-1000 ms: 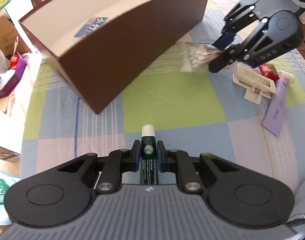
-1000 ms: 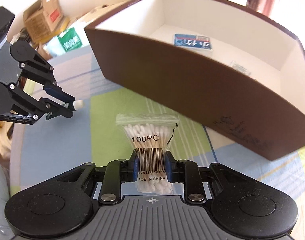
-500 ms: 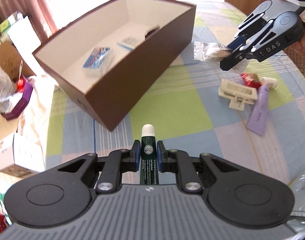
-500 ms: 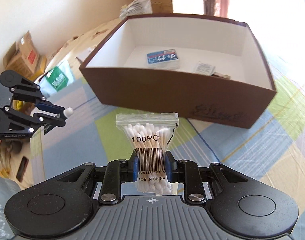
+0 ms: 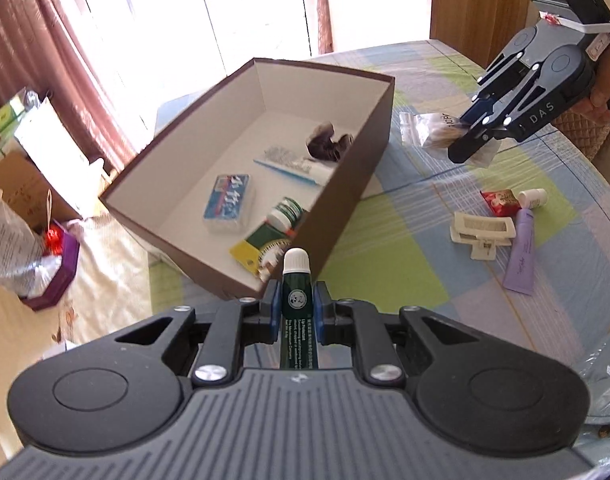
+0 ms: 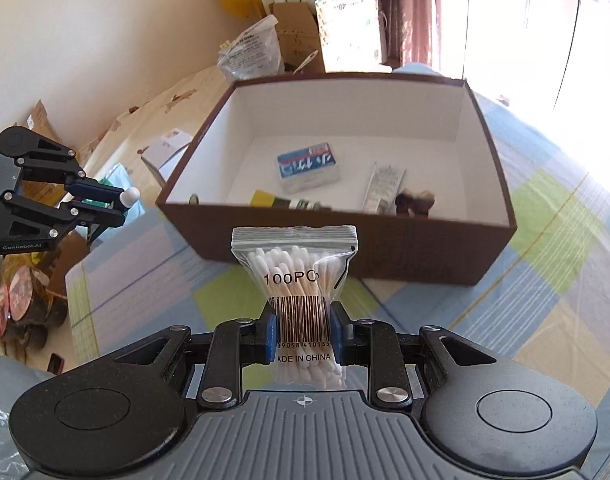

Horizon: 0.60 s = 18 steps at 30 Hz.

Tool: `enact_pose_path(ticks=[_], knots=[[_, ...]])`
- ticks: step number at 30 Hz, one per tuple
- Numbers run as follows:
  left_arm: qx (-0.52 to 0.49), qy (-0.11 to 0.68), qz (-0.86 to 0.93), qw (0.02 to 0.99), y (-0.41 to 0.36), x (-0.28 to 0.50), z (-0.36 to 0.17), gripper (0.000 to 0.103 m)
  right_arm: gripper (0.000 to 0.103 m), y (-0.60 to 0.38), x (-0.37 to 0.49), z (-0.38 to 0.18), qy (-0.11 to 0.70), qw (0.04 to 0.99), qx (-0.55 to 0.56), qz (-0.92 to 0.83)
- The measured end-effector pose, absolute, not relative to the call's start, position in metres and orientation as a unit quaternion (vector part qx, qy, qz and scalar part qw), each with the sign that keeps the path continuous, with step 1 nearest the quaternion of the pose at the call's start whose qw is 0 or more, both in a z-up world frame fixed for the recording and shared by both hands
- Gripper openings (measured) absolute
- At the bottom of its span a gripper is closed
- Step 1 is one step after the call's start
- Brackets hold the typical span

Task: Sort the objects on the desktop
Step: 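Carry the dark green tube and swab bag over the brown box with both tools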

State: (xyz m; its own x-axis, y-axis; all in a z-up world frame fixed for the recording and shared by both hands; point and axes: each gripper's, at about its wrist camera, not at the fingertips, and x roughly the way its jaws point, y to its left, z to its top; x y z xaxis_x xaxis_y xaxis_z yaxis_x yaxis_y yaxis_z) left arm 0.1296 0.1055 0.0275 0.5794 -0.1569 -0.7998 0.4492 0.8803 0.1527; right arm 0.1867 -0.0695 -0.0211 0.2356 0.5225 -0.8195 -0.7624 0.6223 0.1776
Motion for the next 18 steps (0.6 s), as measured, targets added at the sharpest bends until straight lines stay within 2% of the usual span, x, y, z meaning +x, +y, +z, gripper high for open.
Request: enact_pose_path(ticks=[10,18], knots=[[0.224,0.386,-0.202,0.872,0.114,0.201,0.048,0.013,0.029,-0.044,0.231,0.007,0.437,0.800,-0.118,0.393],[0.233,0.376,-0.218,0.870,0.115,0.267,0.042,0.013,0.029,-0.024,0.276,0.000,0.448,0.810,-0.098,0.366]])
